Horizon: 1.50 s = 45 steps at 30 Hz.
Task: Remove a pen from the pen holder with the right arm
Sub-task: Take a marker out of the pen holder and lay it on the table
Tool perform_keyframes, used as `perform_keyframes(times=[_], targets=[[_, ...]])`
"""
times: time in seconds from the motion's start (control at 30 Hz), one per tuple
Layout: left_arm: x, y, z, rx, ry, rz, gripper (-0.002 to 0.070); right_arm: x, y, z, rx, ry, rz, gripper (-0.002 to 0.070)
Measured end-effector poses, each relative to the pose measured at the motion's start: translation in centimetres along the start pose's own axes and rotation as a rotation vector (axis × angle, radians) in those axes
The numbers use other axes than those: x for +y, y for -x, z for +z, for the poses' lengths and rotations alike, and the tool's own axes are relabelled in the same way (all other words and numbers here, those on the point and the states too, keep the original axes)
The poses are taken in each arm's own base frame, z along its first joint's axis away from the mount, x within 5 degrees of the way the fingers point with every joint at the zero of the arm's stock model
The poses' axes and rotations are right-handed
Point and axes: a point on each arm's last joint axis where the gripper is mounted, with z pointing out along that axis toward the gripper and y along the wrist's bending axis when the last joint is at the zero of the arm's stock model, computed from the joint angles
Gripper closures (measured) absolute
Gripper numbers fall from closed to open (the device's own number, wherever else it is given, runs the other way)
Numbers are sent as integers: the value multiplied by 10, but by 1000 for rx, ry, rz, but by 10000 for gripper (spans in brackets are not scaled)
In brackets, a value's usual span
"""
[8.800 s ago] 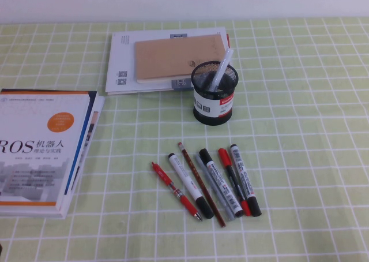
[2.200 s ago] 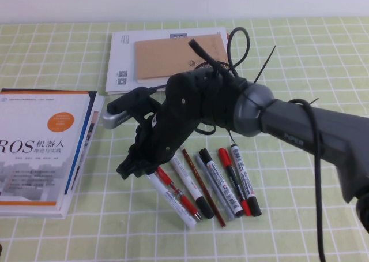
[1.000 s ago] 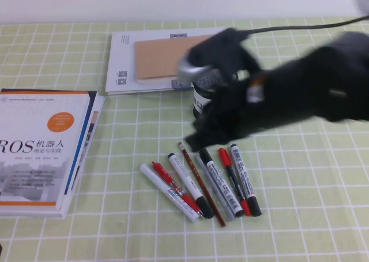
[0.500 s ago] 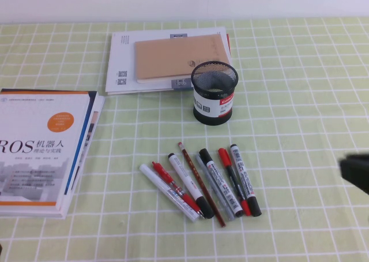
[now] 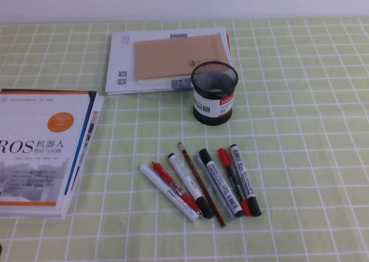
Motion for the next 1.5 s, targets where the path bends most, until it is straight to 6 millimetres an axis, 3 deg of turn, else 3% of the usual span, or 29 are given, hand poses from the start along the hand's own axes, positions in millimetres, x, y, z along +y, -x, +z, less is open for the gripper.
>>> perform_keyframes(times=[0.17, 0.3, 0.47, 0.7, 1.23, 1.5], targets=[[0, 0, 0, 0, 0, 0, 683, -7, -17, 13, -22, -49, 11, 688], [0, 0, 0, 0, 0, 0, 683, -25, -31, 18, -68, -191, 19, 688], [0, 0, 0, 0, 0, 0, 683, -47, -54, 15, -226, -382, 96, 688], [0, 0, 0, 0, 0, 0, 683, -54, -89, 8, -410, -522, 142, 688], [0, 0, 0, 0, 0, 0, 683, -52, -95, 2, -481, -529, 191, 688], [0, 0, 0, 0, 0, 0, 683, -47, -100, 8, -380, -491, 46, 688]])
